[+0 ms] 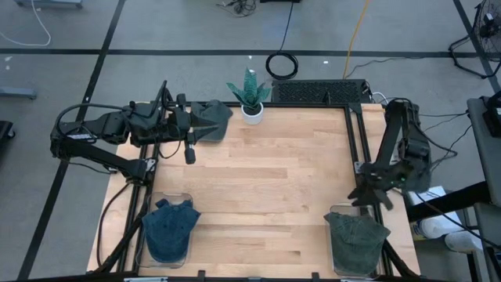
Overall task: Pick & Place hat
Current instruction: Put the top gray cap into the right transparent bin
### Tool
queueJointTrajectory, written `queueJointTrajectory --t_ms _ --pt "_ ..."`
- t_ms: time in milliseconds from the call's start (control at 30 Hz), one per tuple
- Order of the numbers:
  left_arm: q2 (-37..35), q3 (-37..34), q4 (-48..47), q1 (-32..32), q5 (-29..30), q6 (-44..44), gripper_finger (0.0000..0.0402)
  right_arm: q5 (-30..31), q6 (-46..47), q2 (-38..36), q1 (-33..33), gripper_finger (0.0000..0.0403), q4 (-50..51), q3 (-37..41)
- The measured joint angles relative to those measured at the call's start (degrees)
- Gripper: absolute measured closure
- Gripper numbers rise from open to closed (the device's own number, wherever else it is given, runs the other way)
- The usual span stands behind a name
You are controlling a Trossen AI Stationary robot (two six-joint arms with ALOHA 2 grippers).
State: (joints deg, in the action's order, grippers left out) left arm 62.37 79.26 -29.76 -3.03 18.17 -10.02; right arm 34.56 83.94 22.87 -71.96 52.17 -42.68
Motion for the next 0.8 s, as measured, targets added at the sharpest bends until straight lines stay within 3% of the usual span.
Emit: queueJointTrajectory --t_ms 133,300,400,500,567,600,667,800 --pt "0.0 0.0 -0.02 0.0 0.0 0.0 0.0339 4.58 -36.99 0.53 -0.01 0.0232 -22.61 0.0" --pt "0.0 0.0 0.0 0.0 0.0 0.0 0.0339 -1.42 -88.9 7.45 -0.02 0.0232 -50.94 -0.02" --pt "0.0 0.0 0.0 0.0 0.0 0.0 0.0339 -0.45 -105.37 13.75 0.07 0.0232 -60.9 -0.02" --pt "0.0 0.0 0.0 0.0 0.0 0.02 0.0339 15.72 -108.15 20.26 1.05 0.0232 -65.07 -1.52" --pt "0.0 0.0 0.0 0.0 0.0 0.02 0.0339 29.05 -102.85 23.43 1.6 0.0232 -61.14 -4.43" --pt "0.0 0.0 0.0 0.0 0.0 0.0 0.0339 32.42 -99.58 24.73 1.62 0.0232 -57.39 -6.1" --pt "0.0 0.0 -0.02 0.0 0.0 0.0 0.0339 31.19 -92.48 27.37 1.55 0.0237 -48.97 -9.31" --pt "0.0 0.0 -0.02 0.0 0.0 0.02 0.0339 21.39 -81.97 34.22 2.59 0.0272 -39.09 -16.32"
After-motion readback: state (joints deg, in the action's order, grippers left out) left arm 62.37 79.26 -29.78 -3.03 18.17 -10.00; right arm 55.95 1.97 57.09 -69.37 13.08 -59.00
